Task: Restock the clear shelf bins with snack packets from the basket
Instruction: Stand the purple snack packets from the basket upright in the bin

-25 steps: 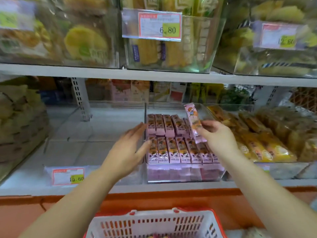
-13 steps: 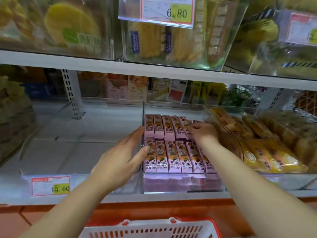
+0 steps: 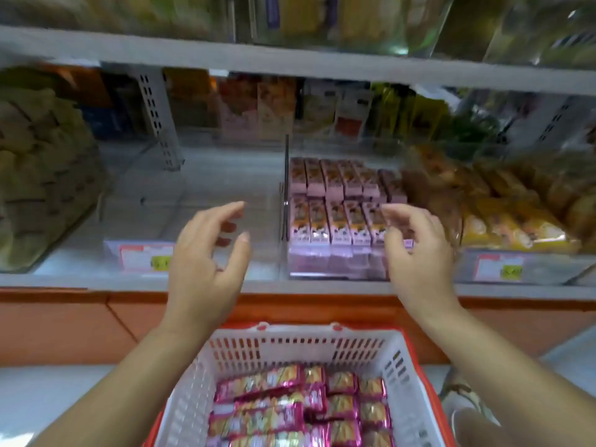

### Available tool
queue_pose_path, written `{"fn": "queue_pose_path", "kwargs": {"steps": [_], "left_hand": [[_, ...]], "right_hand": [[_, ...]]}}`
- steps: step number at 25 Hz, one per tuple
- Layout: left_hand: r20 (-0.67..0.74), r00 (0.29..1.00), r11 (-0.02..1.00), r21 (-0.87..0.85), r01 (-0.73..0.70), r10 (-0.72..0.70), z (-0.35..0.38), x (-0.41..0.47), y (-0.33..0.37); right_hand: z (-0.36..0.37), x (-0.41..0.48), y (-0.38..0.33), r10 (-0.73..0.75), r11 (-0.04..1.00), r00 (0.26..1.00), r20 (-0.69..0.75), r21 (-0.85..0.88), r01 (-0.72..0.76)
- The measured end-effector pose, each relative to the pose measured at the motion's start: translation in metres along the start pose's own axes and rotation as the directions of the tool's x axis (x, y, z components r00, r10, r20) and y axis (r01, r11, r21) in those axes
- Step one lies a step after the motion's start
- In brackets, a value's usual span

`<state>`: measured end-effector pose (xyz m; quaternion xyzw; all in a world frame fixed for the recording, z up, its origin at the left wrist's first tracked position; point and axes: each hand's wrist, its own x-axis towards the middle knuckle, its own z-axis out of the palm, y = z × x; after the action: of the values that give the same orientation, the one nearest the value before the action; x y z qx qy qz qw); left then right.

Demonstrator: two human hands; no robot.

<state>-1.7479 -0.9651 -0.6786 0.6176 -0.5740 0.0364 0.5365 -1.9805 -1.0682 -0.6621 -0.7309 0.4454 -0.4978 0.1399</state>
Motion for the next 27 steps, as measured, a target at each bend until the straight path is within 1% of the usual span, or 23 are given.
{"fn": "queue_pose_path", "kwargs": {"steps": [1,2,3,4,5,6,7,8,9,10,11,12,13,14,16,17,19,20,21,22,24,26,27], "left_hand": [[0.006,0.999,0.999,-0.010,0.048,-0.048,-0.002,-0.024,-0.003],[0.052,0.991,0.993,0.006,0.119,-0.119,-0.001,-0.049,-0.009],[0.142,0.969,0.979,0.053,0.197,-0.203,0.001,-0.077,-0.018],[0.258,0.920,0.955,0.123,0.270,-0.294,0.007,-0.102,-0.030],[0.389,0.833,0.918,0.210,0.336,-0.394,0.011,-0.131,-0.043],[0.508,0.713,0.875,0.306,0.376,-0.484,0.017,-0.158,-0.057],[0.600,0.570,0.828,0.398,0.395,-0.561,0.021,-0.182,-0.069],[0.659,0.408,0.772,0.485,0.412,-0.632,0.025,-0.204,-0.081],[0.682,0.253,0.711,0.556,0.430,-0.687,0.029,-0.223,-0.092],[0.679,0.118,0.649,0.614,0.449,-0.725,0.032,-0.238,-0.101],[0.657,0.020,0.595,0.668,0.448,-0.753,0.035,-0.250,-0.110],[0.626,-0.039,0.559,0.721,0.411,-0.779,0.038,-0.261,-0.118],[0.594,-0.072,0.541,0.771,0.336,-0.801,0.042,-0.270,-0.125],[0.569,-0.085,0.539,0.810,0.229,-0.818,0.045,-0.276,-0.131],[0.543,-0.084,0.542,0.839,0.043,-0.835,0.054,-0.285,-0.138],[0.541,-0.070,0.543,0.840,-0.012,-0.838,0.057,-0.286,-0.138],[0.558,-0.004,0.558,0.828,-0.055,-0.830,0.062,-0.284,-0.140],[0.571,0.025,0.570,0.820,-0.039,-0.820,0.063,-0.284,-0.141],[0.582,0.033,0.583,0.812,0.023,-0.812,0.064,-0.286,-0.142],[0.585,0.022,0.583,0.802,0.127,-0.810,0.063,-0.289,-0.141],[0.573,-0.010,0.542,0.780,0.312,-0.819,0.059,-0.297,-0.140],[0.553,-0.031,0.504,0.780,0.370,-0.833,0.055,-0.301,-0.142],[0.553,-0.022,0.504,0.775,0.381,-0.833,0.054,-0.301,-0.143]], "right_hand": [[-0.001,-0.025,-0.002,-0.090,0.996,0.995,0.050,-0.012,0.091],[0.001,-0.049,-0.005,-0.151,0.988,0.978,0.145,-0.012,0.155],[0.007,-0.075,-0.004,-0.153,0.987,0.950,0.274,0.000,0.159],[0.015,-0.098,0.000,-0.098,0.994,0.902,0.421,0.003,0.107],[0.024,-0.122,0.008,0.002,1.000,0.822,0.569,-0.024,0.015],[0.033,-0.145,0.020,0.143,0.990,0.711,0.689,-0.092,-0.109],[0.041,-0.166,0.035,0.285,0.957,0.591,0.755,-0.193,-0.214],[0.048,-0.187,0.049,0.383,0.921,0.492,0.782,-0.285,-0.264],[0.053,-0.203,0.061,0.438,0.895,0.413,0.798,-0.347,-0.280],[0.058,-0.217,0.069,0.461,0.881,0.346,0.817,-0.375,-0.288],[0.063,-0.226,0.073,0.469,0.873,0.294,0.833,-0.385,-0.300],[0.066,-0.234,0.076,0.468,0.869,0.256,0.846,-0.387,-0.307],[0.070,-0.241,0.076,0.462,0.871,0.235,0.855,-0.386,-0.304],[0.073,-0.245,0.076,0.456,0.874,0.226,0.861,-0.385,-0.298],[0.077,-0.250,0.076,0.453,0.874,0.215,0.865,-0.384,-0.296],[0.078,-0.252,0.078,0.456,0.873,0.207,0.866,-0.389,-0.295],[0.078,-0.256,0.082,0.472,0.861,0.184,0.862,-0.406,-0.307],[0.078,-0.259,0.085,0.477,0.857,0.176,0.861,-0.410,-0.314],[0.078,-0.262,0.087,0.481,0.852,0.175,0.859,-0.412,-0.322],[0.078,-0.264,0.091,0.486,0.848,0.177,0.856,-0.414,-0.330],[0.079,-0.267,0.095,0.494,0.842,0.183,0.850,-0.416,-0.342],[0.080,-0.269,0.097,0.495,0.841,0.183,0.849,-0.416,-0.345],[0.080,-0.270,0.097,0.496,0.839,0.180,0.849,-0.415,-0.352]]}}
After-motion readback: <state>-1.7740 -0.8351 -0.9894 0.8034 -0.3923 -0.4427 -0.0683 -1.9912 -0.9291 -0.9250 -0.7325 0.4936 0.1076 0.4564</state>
